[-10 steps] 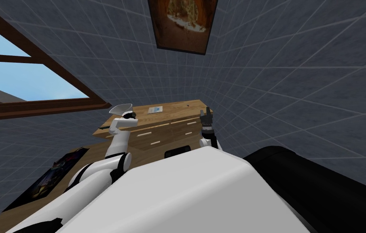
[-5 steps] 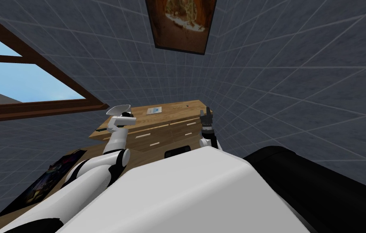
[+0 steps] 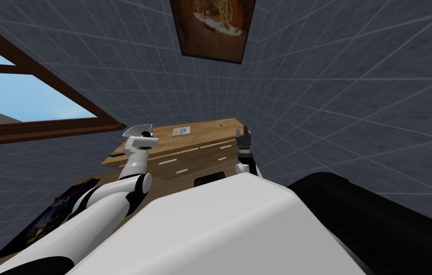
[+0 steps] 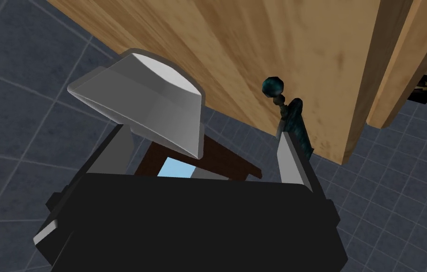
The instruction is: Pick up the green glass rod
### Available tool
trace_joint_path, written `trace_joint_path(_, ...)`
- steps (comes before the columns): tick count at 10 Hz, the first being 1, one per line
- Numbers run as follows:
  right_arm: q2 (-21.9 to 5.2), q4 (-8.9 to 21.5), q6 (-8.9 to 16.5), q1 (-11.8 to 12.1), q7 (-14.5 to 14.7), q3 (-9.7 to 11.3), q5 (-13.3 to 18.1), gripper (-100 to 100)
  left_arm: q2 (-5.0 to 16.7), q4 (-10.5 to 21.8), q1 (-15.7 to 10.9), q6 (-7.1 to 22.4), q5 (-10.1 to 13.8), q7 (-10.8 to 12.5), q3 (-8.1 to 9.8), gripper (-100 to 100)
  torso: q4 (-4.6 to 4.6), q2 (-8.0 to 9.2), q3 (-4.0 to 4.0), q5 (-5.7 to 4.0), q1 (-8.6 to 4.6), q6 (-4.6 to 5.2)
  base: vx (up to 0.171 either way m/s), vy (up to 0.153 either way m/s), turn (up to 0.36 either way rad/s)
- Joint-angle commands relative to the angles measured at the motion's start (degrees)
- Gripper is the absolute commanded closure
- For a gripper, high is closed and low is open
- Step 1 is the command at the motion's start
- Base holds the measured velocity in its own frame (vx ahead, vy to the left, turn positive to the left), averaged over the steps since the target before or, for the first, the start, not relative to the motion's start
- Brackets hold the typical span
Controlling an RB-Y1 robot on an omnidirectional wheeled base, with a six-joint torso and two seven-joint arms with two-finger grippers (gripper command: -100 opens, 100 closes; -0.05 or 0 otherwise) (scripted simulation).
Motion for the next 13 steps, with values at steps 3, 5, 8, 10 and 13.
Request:
trace_joint_path(3, 0.00, 0.00, 0.00, 0.01, 0.00, 0.00, 0.00, 0, 1.31, 5.56, -2.51, 3.66, -0.60, 0.22, 0.76, -100, -0.03, -0.14, -0.08, 0.00, 0.00, 0.00, 0.058, -0.006, -0.014)
trace_joint_path(5, 0.00, 0.00, 0.00, 0.00, 0.00, 0.00, 0.00, 0, 2.10, 8.45, -3.92, 6.07, -0.97, 0.35, 1.24, -100, -0.03, -0.02, -0.03, 0.02, 0.02, -0.01, 0.029, -0.002, -0.008)
trace_joint_path(8, 0.00, 0.00, 0.00, 0.00, 0.00, 0.00, 0.00, 0, 2.86, 12.22, -5.19, 8.31, -1.31, 0.47, 1.70, -100, -0.03, -0.10, -0.06, 0.01, 0.02, 0.00, 0.052, 0.002, -0.010)
trace_joint_path(10, 0.00, 0.00, 0.00, 0.01, 0.00, 0.00, 0.00, 0, 3.61, 14.96, -6.34, 10.38, -1.61, 0.60, 2.12, -100, -0.05, -0.17, -0.11, 0.02, 0.01, -0.01, 0.066, -0.006, -0.009)
trace_joint_path(13, 0.00, 0.00, 0.00, 0.01, 0.00, 0.00, 0.00, 0, 5.00, 19.84, -8.21, 13.98, -2.09, 0.84, 2.89, -100, -0.06, -0.24, -0.14, 0.02, 0.07, -0.01, 0.078, 0.009, -0.012)
